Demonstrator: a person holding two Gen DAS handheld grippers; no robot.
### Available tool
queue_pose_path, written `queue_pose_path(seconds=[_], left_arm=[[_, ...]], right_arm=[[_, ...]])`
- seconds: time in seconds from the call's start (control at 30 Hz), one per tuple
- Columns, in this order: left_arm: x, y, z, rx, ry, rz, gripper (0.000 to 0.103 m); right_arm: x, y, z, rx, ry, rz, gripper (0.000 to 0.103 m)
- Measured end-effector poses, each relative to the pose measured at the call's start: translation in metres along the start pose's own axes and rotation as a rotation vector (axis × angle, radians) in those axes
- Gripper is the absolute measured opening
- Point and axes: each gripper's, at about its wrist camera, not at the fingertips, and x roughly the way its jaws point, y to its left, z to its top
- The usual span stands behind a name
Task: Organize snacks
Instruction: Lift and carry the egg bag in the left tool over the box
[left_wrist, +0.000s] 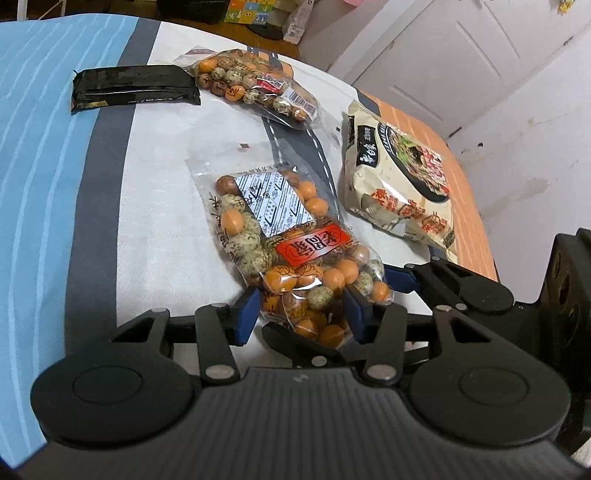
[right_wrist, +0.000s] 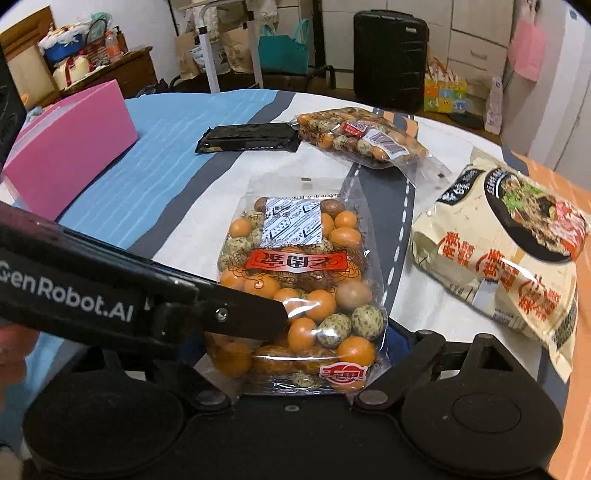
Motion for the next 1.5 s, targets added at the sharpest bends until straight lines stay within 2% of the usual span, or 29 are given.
queue_pose_path(seconds=[0.27, 0.47, 0.9, 1.1, 1.37, 1.5], left_arm=[[-0.024, -0.007, -0.002, 0.013, 0.044, 0.025, 0.047], [-0.047, -0.009, -0.003, -0.003, 0.129, 0.072, 0.047], [-0.111, 0.000, -0.022, -0.043, 0.106, 0.101, 0.047], [-0.147, 0.003, -0.028, -0.051, 0.059, 0.130, 0.047], [-0.192, 0.020, -0.032, -0.067, -0.059, 0.226, 0.047], [-0.212, 0.029, -0.030, -0.059, -0.152, 0.277, 0.047]], right_arm=[[-0.018, 0.016, 0.002, 0.022, 0.015, 0.014, 0.093], [-0.032, 0.036, 0.000, -0.004, 0.035, 0.047, 0.093], [-0.066, 0.085, 0.002, -0.088, -0.006, 0.087, 0.093], [-0.079, 0.106, 0.011, -0.134, -0.029, 0.121, 0.093], [-0.079, 0.142, 0.031, -0.230, -0.116, 0.193, 0.093], [-0.074, 0.161, 0.045, -0.334, -0.212, 0.202, 0.093]])
